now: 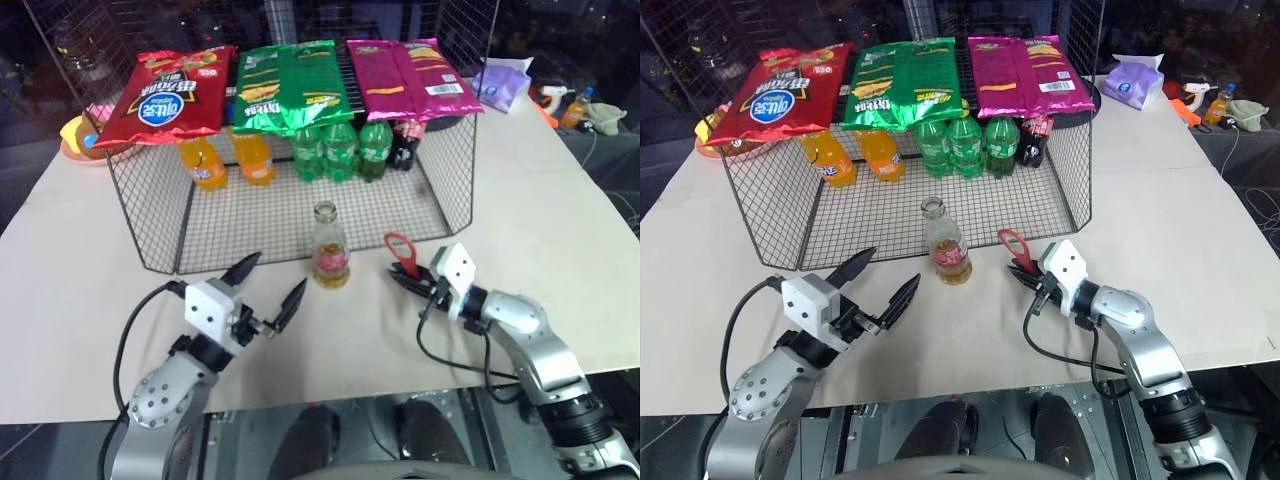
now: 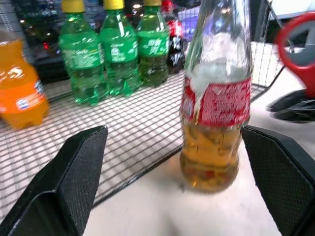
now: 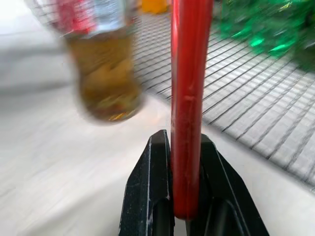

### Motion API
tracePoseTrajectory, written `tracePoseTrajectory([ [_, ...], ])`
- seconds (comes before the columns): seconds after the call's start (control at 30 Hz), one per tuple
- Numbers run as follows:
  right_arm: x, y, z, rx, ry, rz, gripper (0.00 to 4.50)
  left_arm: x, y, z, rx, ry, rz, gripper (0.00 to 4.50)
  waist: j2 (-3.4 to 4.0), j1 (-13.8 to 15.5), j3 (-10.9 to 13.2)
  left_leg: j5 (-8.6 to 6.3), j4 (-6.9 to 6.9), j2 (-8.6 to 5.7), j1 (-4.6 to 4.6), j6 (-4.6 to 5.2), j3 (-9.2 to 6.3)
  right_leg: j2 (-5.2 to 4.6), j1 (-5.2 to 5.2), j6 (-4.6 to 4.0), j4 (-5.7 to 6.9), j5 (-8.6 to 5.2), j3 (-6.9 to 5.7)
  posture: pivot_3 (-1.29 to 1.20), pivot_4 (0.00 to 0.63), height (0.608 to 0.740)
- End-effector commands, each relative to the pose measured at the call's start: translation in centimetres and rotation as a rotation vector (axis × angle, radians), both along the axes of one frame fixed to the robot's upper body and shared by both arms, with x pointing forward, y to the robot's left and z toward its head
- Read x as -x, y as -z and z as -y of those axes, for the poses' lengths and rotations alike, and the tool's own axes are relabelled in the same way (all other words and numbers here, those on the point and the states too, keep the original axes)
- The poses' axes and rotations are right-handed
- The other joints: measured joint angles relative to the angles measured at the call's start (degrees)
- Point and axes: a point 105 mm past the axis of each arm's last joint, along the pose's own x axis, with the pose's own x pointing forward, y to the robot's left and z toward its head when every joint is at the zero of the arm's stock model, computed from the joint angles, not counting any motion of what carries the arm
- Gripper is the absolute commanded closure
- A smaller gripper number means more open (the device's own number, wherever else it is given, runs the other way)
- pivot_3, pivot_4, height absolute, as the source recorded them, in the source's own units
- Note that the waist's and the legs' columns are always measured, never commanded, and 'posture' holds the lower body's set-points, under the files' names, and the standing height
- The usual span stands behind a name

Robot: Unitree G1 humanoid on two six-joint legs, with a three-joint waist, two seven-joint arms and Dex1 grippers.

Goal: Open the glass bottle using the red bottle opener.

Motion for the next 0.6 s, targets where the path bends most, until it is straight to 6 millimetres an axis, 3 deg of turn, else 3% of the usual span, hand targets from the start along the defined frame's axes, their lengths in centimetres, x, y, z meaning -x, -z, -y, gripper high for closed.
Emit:
tracePoseTrajectory([
  [0.03, 1.5, -0.8, 0.6, -0.003, -0.047, -0.055, 2.55, 0.1, -0.6, -0.3, -0.003, -0.017, 0.025, 0.0, -0.02, 0.5, 0.0, 0.0, 0.0, 0.0, -0.01, 0.0, -0.01, 0.0, 0.0, 0.0, 0.0, 0.0, -0.01, 0.0, 0.15, 0.74],
  [0.1, 1.9, -0.7, 1.5, 0.01, -0.041, -0.083, 1.48, 0.2, -0.3, -0.3, -0.01, -0.017, 0.009, 0.0, -0.01, 0.8, 0.0, 0.0, 0.0, 0.01, 0.0, 0.0, 0.01, 0.01, 0.0, 0.0, 0.0, 0.0, 0.0, 0.0, 0.15, 0.74],
  [0.17, 2.2, -0.6, 2.5, 0.017, -0.022, -0.099, 0.98, 0.3, 0.1, -0.4, -0.022, -0.027, -0.011, 0.0, -0.04, 0.9, 0.0, 0.0, 0.0, 0.01, -0.01, 0.01, 0.0, 0.0, 0.0, 0.0, -0.02, 0.0, -0.01, 0.0, 0.15, 0.74],
  [0.23, 2.4, -0.3, 3.9, 0.028, 0.011, -0.107, 0.09, 0.5, 0.6, -0.6, -0.035, -0.034, -0.03, 0.0, -0.07, 1.0, 0.0, -0.01, 0.0, -0.01, -0.02, 0.03, 0.01, 0.01, 0.01, 0.0, -0.03, 0.0, -0.01, 0.0, 0.15, 0.74],
  [0.43, 3.9, 0.7, 10.1, 0.056, 0.163, -0.022, 0.04, 2.3, 2.5, -2.7, -0.103, -0.085, -0.131, 0.0, -0.09, 1.2, 0.0, -0.03, -0.02, 0.02, -0.03, 0.04, 0.01, 0.01, 0.03, 0.0, -0.07, -0.01, -0.02, 0.0, 0.15, 0.74],
  [0.6, 5.4, 1.4, 13.4, 0.028, 0.219, -0.013, 0.04, 3.9, 3.2, -4.3, -0.14, -0.099, -0.181, 0.0, -0.1, 0.9, 0.1, -0.18, -0.02, 0.04, 0.12, 0.31, 0.12, 0.01, 0.17, 0.01, -0.09, -0.01, 0.04, 0.0, 0.15, 0.74],
])
